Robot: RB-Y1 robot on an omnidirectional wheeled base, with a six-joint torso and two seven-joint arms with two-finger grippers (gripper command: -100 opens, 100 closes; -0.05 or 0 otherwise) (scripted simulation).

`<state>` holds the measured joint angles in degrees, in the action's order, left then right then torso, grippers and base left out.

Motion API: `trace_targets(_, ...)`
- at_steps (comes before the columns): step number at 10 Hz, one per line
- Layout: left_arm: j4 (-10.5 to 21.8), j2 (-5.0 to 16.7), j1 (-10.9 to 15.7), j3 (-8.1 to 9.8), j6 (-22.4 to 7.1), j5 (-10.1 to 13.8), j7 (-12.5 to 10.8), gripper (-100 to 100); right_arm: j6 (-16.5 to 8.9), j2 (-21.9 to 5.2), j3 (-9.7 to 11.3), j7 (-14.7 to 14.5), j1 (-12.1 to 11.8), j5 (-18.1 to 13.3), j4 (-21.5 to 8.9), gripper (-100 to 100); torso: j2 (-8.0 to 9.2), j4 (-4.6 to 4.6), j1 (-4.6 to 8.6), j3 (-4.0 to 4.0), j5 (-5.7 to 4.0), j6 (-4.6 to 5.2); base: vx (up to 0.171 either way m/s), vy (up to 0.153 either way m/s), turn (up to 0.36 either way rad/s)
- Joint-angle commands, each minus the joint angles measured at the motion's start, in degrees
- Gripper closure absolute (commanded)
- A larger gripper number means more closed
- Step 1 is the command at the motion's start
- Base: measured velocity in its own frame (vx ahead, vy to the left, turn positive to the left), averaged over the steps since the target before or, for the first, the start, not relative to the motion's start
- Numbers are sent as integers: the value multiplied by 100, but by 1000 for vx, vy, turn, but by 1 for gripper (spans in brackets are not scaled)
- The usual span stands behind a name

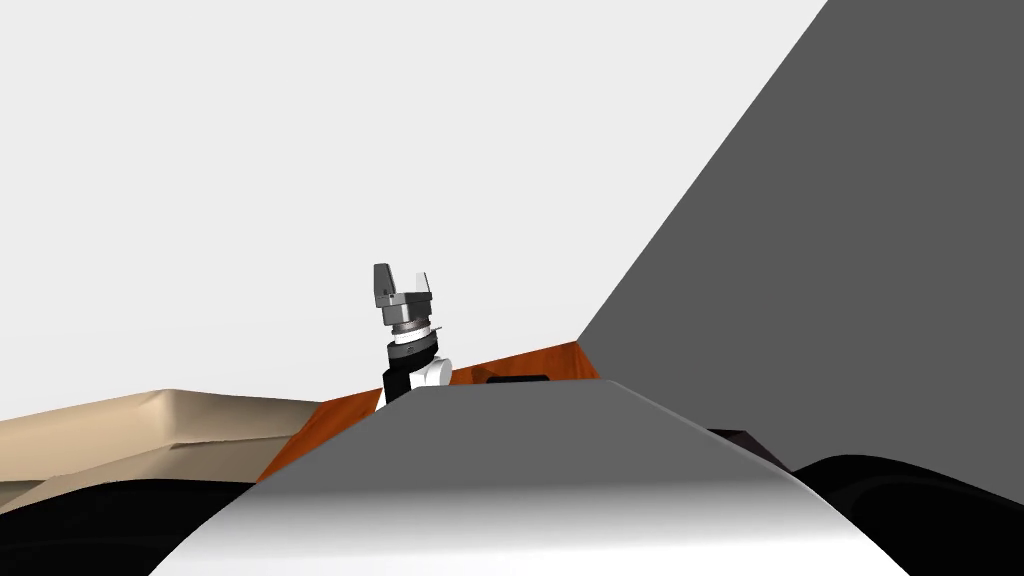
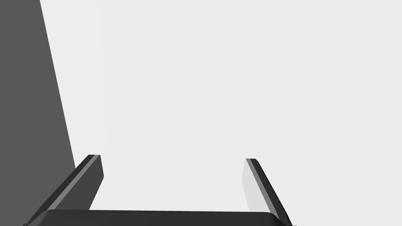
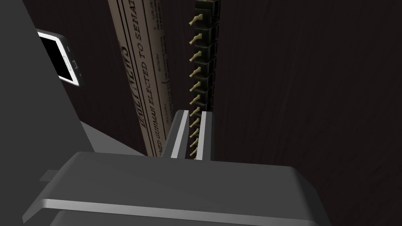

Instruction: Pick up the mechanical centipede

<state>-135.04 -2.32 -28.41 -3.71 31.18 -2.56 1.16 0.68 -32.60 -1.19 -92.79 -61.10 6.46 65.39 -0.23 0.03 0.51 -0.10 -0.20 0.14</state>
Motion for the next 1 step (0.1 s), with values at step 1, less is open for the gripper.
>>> trace_targets(1,0,0,0,0,0,0,0,0,0,0,0,0,0,0,0,0,0,0,0,0,0,0,0,0,0)
